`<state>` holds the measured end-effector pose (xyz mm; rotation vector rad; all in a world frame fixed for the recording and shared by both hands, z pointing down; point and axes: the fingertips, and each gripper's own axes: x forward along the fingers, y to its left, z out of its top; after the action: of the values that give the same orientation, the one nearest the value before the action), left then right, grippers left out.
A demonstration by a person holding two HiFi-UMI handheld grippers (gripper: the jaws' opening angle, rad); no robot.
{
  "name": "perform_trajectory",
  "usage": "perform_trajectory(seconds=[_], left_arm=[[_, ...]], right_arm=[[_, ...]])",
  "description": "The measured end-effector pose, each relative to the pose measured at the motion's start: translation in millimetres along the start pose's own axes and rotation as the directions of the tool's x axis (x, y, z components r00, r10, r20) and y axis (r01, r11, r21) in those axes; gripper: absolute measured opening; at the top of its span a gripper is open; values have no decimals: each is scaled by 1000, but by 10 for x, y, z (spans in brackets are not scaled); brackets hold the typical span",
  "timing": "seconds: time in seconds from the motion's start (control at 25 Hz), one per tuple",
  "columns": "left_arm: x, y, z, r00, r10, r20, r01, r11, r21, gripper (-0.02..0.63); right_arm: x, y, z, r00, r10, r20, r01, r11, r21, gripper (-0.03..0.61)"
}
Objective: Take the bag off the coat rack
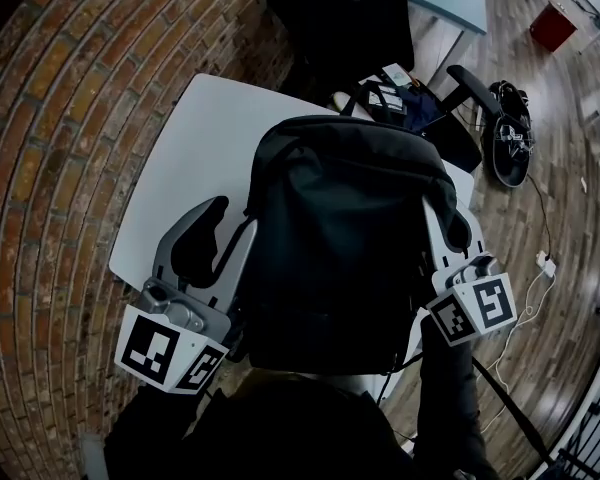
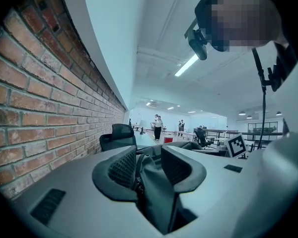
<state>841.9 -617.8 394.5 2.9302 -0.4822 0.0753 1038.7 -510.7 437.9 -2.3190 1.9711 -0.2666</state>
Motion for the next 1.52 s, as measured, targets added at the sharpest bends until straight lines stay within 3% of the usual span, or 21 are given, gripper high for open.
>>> perform_trajectory(seconds=[0.96, 1.52], left_arm=[[-115, 171, -44, 996, 80, -29, -80, 997, 14, 150], [-102, 270, -123, 995, 95, -41, -95, 995, -5, 150]], right_arm=[[508, -430, -679, 990, -33, -139, 40, 998, 50, 42], [633, -572, -882, 977, -80, -197, 93, 994, 58, 90]])
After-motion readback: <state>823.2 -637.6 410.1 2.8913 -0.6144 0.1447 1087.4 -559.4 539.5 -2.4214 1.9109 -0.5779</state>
